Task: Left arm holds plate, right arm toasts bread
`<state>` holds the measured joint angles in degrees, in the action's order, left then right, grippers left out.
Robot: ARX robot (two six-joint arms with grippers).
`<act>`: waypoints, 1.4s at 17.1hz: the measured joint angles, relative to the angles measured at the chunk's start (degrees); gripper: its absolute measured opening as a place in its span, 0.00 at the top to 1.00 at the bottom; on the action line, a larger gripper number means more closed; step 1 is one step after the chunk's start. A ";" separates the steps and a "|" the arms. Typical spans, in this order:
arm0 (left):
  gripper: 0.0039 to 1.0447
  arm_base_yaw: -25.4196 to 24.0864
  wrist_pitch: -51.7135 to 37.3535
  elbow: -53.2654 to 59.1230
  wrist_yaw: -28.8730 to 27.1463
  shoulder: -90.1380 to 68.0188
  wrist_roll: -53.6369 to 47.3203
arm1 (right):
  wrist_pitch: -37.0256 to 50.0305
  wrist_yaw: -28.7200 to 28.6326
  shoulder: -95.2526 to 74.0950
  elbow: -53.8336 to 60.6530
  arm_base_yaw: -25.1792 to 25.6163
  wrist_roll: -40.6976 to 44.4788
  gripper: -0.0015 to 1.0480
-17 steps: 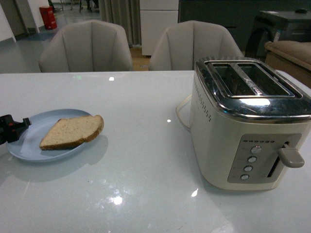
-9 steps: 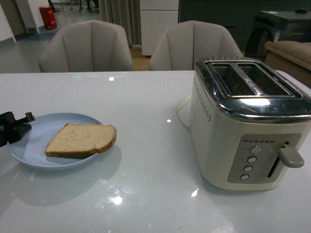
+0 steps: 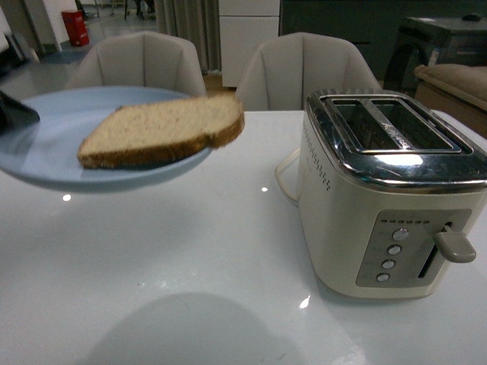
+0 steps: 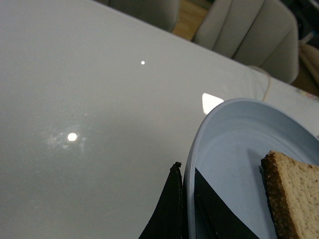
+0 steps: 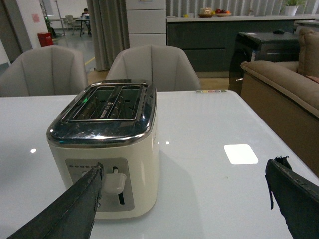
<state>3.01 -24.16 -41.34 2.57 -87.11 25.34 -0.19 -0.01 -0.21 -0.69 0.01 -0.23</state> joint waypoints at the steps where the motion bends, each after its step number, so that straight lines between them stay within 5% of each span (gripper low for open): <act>1: 0.97 2.27 2.58 -0.04 -1.77 4.70 1.25 | 0.00 0.00 0.00 0.00 0.00 0.00 0.06; 7: 0.97 11.56 12.17 -4.90 -4.04 9.07 5.33 | 0.00 0.00 0.00 0.00 0.00 0.00 0.06; 24: 0.97 14.38 12.63 -6.69 -3.65 9.79 8.68 | 0.00 0.00 0.00 0.00 0.00 0.00 0.06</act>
<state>17.39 -11.53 -48.03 -1.08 -77.32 34.02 -0.19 -0.01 -0.21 -0.69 0.01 -0.23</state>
